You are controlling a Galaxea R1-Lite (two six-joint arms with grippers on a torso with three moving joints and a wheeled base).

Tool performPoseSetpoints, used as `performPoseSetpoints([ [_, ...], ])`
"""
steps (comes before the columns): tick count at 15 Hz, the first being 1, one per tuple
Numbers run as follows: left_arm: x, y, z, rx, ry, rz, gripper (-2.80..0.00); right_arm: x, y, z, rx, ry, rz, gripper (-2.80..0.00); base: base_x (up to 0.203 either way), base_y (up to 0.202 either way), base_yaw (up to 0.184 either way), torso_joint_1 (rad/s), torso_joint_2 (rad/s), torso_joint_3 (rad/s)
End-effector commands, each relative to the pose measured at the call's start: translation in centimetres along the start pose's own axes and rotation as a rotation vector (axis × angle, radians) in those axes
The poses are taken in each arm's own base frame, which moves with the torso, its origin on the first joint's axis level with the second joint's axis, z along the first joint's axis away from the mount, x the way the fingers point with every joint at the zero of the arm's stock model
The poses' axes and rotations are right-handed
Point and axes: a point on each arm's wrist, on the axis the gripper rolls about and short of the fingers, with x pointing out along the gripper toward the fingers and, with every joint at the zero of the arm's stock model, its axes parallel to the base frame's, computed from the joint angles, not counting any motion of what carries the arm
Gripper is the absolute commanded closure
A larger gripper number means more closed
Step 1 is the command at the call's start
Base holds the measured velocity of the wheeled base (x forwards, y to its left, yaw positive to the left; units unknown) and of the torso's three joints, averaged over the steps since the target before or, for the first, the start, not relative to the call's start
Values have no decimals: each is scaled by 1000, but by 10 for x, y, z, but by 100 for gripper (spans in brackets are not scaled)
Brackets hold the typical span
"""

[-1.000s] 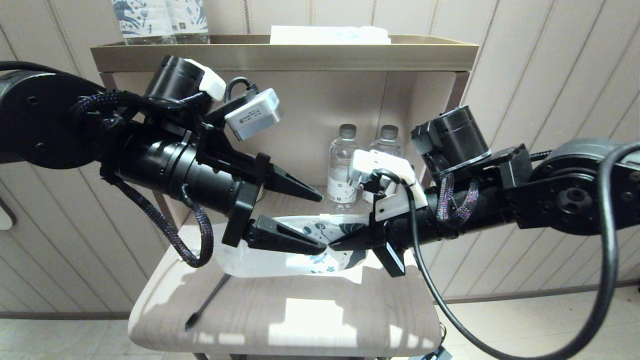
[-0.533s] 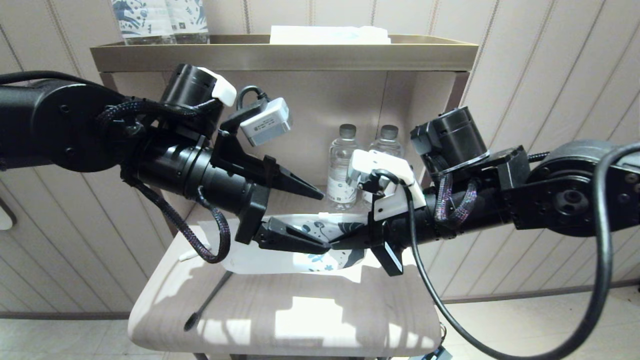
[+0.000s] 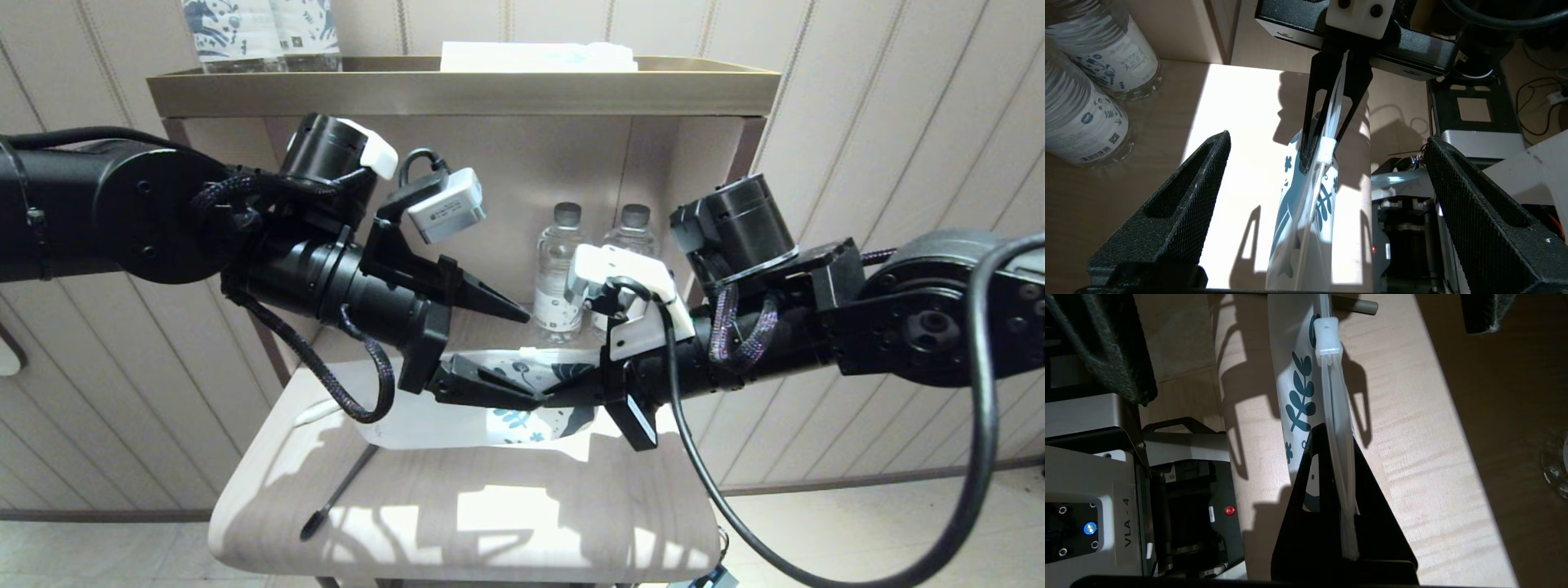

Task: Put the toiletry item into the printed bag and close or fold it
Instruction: Open the storage bag

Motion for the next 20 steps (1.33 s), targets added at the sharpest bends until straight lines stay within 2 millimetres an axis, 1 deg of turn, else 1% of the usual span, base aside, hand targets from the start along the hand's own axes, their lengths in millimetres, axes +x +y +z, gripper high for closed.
performPoseSetpoints([
  [1, 2, 0, -1, -1, 4, -4, -280, 0, 0, 0, -2, 0, 4, 0, 0, 0, 0, 0, 0, 0],
  [4, 3, 1, -3, -5, 8, -4, -280, 1, 0, -1, -1, 2, 5, 0, 0, 0, 0, 0, 0, 0],
  [5, 4, 0, -4, -6, 11, -8, 0, 2, 0, -1, 0, 4, 5, 0, 0, 0, 0, 0, 0, 0],
  [16, 6, -1, -2, 0, 21, 4, 0, 5, -2, -1, 0, 3, 8, 0, 0, 0, 0, 0, 0, 0],
  [20, 6, 0, -3, 1, 39, 29, 0, 2, -1, -3, 3, 7, 4, 0, 0, 0, 0, 0, 0, 0],
])
